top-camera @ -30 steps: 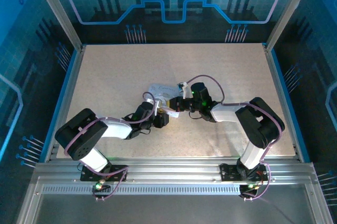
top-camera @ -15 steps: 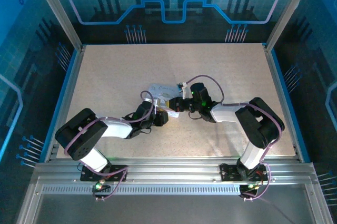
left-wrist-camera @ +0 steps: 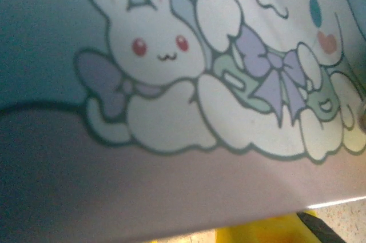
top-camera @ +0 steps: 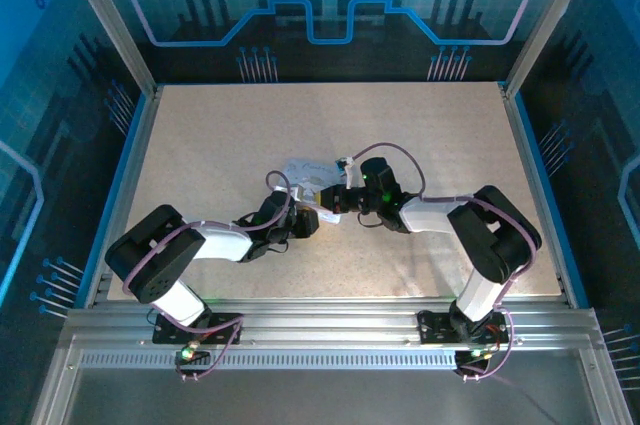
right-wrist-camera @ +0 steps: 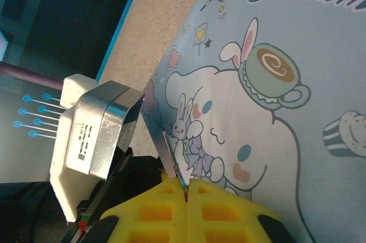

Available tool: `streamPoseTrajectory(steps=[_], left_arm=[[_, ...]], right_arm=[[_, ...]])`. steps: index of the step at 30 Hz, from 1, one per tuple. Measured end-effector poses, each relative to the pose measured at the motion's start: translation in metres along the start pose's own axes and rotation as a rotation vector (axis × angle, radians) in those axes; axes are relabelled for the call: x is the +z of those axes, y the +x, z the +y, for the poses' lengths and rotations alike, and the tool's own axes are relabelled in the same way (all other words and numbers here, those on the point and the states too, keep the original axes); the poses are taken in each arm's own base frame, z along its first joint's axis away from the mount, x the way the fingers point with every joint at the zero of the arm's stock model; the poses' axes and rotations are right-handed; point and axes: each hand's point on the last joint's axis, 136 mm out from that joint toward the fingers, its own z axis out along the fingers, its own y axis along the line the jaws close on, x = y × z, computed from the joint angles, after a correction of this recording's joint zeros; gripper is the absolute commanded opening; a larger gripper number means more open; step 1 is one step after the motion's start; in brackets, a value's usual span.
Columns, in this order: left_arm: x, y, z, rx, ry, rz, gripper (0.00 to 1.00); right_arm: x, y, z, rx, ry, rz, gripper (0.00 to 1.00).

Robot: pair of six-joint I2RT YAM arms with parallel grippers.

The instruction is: Unlock a padlock with a key

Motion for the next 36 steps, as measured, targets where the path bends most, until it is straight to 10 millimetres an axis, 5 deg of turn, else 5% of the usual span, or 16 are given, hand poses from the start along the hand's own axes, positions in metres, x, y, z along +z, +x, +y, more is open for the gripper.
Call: streamPoseTrajectory(steps=[12, 16, 26, 36], left_arm=[[-0.017, -0.005, -0.018, -0.037, 0.059, 0.015, 0.26], [-0.021, -0.002, -0.022, -0.065, 0.075, 0.037, 0.25], [-0.027, -0.004, -0.037, -0.151, 0.104, 0.085, 0.26], [-0.029, -0.004, -0.041, -0.209, 0.11, 0.099, 0.26]], right_arm=[[-0.052, 0.003, 0.022, -0.167, 0.068, -0.076, 0.04], [-0.065, 0.018, 0.026, -0.237, 0.085, -0.082, 0.04], [-0.061, 0.076, 0.006, -0.36, 0.152, 0.024, 0.03], [-0.048, 0.099, -0.024, -0.39, 0.21, 0.059, 0.03]])
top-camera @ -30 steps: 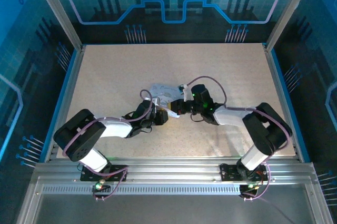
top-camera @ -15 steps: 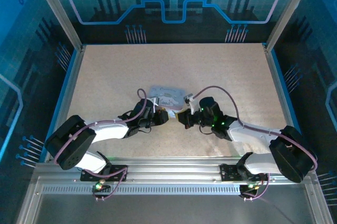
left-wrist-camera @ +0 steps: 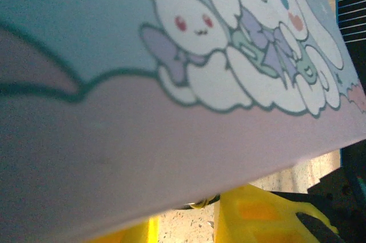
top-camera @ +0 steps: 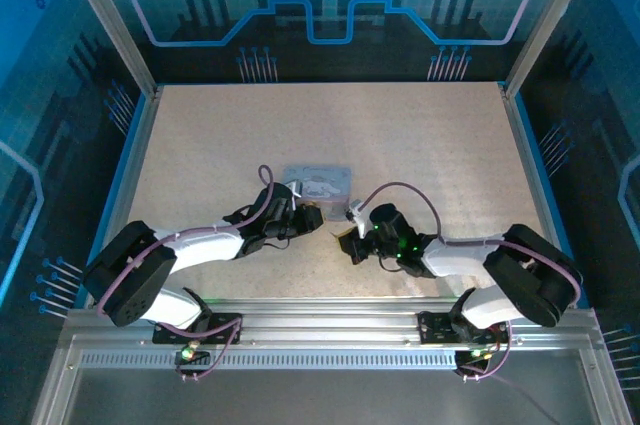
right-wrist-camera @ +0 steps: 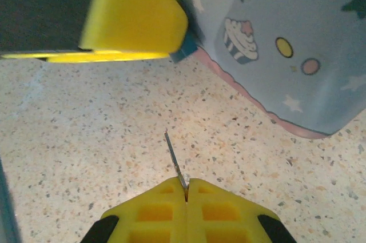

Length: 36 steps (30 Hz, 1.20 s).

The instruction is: Unlock a padlock with a key

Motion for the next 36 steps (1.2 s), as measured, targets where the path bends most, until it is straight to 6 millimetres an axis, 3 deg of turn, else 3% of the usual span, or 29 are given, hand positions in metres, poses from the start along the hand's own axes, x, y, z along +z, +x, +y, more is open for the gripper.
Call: streamPoseTrajectory(steps=[36], left_arm=[[0.0, 0.003, -0.001, -0.026, 0.003, 0.016, 0.26]], right_arm=[[0.013, -0.018, -0.003, -0.048, 0.011, -0.101, 0.03]])
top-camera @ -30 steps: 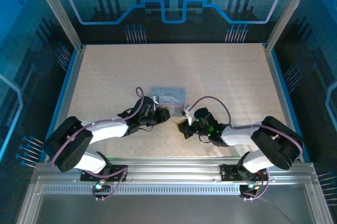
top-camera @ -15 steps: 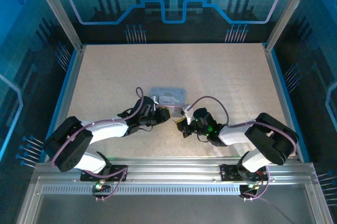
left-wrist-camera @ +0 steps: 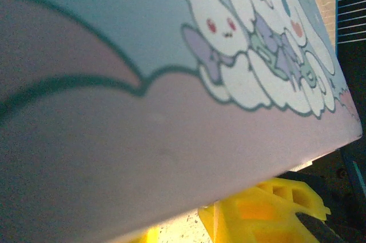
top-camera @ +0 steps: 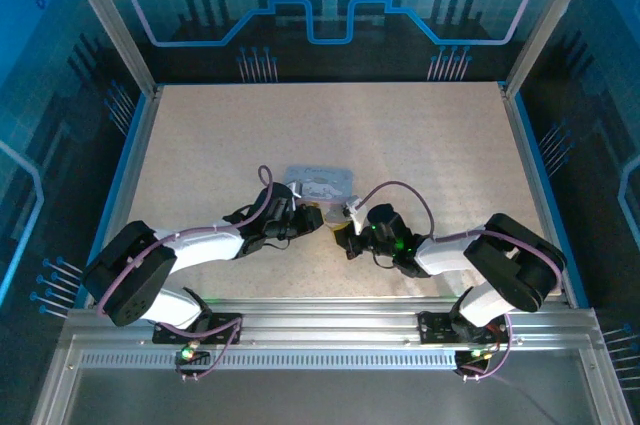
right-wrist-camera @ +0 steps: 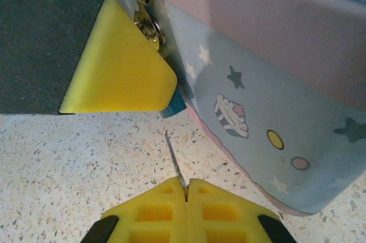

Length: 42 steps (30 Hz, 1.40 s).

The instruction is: Unlock a padlock with a key

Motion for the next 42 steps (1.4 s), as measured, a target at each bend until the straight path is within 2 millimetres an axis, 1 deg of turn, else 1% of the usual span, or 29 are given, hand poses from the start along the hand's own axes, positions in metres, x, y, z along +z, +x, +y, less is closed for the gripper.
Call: streamPoseTrajectory(steps=[11, 20, 33, 39, 42], left_arm=[[-0.001, -0.002, -0.005, 0.001, 0.007, -0.002, 0.26], [-0.002, 0.0, -0.008, -0.002, 0.014, 0.022, 0.26], [-0.005, 0.0, -0.01, -0.004, 0.015, 0.021, 0.26], [-0.007, 0.0, -0.011, -0.004, 0.015, 0.022, 0.26], [-0.007, 0.0, -0.01, -0.005, 0.013, 0.023, 0.26]], right_arm=[[0.0, -0.005, 0.002, -0.013, -0.011, -0.02, 0.03], [0.0, -0.011, 0.004, -0.034, -0.018, -0.044, 0.03], [0.002, -0.009, 0.004, -0.041, -0.02, -0.038, 0.03], [0.0, 0.0, -0.001, -0.036, -0.006, -0.024, 0.03], [0.0, 0.0, -0.001, -0.036, -0.005, -0.023, 0.03]])
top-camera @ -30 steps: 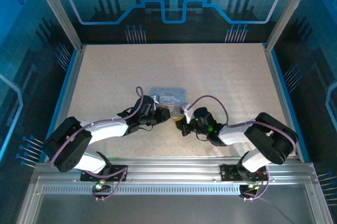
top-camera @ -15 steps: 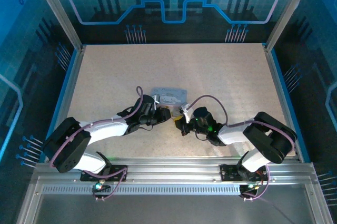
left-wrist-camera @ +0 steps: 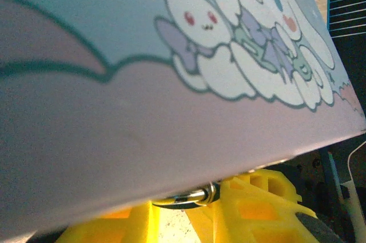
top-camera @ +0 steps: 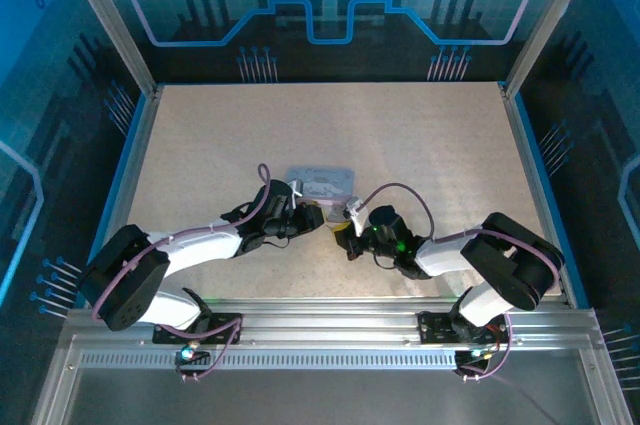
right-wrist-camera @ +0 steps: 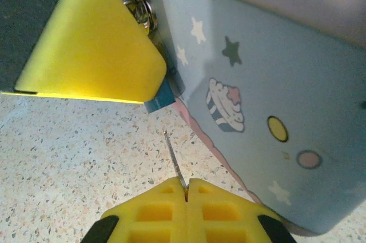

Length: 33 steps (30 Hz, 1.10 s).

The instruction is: Unlock a padlock with a key

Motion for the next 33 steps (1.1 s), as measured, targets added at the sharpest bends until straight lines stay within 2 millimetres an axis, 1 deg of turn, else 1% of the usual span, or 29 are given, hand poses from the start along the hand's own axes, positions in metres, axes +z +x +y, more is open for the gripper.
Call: streamPoseTrajectory(steps=[9, 21, 33], left_arm=[[0.0, 0.001, 0.001, -0.001, -0.004, 0.002, 0.26], [0.0, 0.001, 0.001, -0.001, -0.003, 0.002, 0.26], [0.0, 0.0, 0.001, -0.002, -0.003, 0.002, 0.25]], right_arm=[[0.0, 0.0, 0.0, 0.001, 0.0, -0.001, 0.03], [0.0, -0.011, 0.001, 0.0, -0.02, -0.033, 0.03], [0.004, -0.012, 0.001, 0.002, -0.035, -0.032, 0.03]])
